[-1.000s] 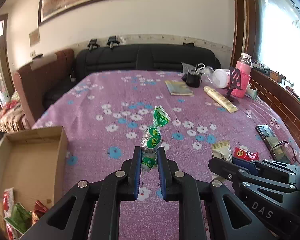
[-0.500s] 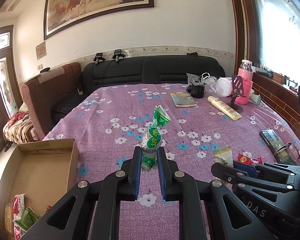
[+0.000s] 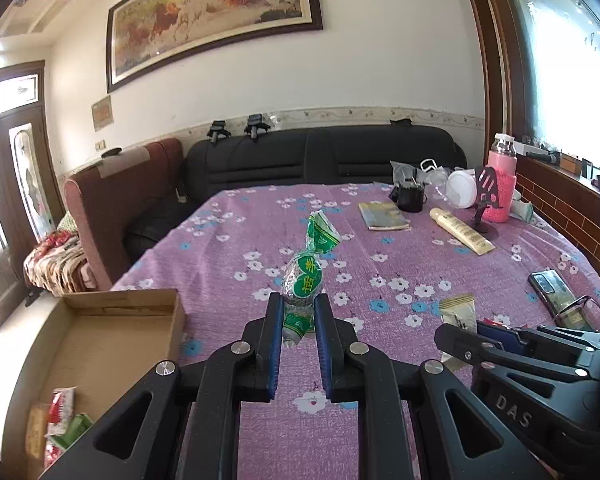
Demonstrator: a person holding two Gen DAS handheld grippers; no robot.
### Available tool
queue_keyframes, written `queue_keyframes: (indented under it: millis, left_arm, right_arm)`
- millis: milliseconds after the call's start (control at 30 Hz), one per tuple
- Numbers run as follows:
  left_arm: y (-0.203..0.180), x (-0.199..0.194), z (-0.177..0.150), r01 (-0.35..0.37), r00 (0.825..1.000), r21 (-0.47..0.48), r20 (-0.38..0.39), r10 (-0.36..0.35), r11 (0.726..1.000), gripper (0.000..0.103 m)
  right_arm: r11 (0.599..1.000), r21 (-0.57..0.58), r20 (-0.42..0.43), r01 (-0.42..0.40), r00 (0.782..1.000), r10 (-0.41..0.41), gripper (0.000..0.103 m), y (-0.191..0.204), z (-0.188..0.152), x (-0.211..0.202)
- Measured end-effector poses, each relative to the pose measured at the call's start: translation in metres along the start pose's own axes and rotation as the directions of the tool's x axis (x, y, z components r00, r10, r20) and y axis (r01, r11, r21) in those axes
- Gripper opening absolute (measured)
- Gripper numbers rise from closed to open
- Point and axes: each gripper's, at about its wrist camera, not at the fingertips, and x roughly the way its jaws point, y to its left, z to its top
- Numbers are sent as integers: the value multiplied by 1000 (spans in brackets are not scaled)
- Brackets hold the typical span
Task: Organize snacks
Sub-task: 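Carry the green candy and cream bar over the cardboard box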
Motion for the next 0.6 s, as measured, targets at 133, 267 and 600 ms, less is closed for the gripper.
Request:
queue_keyframes:
  millis: [133, 267, 600]
  left_arm:
    - [4, -14, -4, -10, 1000, 5, 4, 10, 1000, 16]
    - [15, -27, -7, -28, 1000, -4, 4, 28, 1000, 16]
    - [60, -52, -17, -93, 995, -57, 20, 95, 994, 16]
  right_arm:
    - [1000, -10, 6, -10, 1000, 10, 17, 4, 0, -3]
    - [999, -26, 11, -25, 1000, 26, 17, 11, -3, -7]
    - [993, -87, -11, -85, 996, 85, 18, 53, -13, -17]
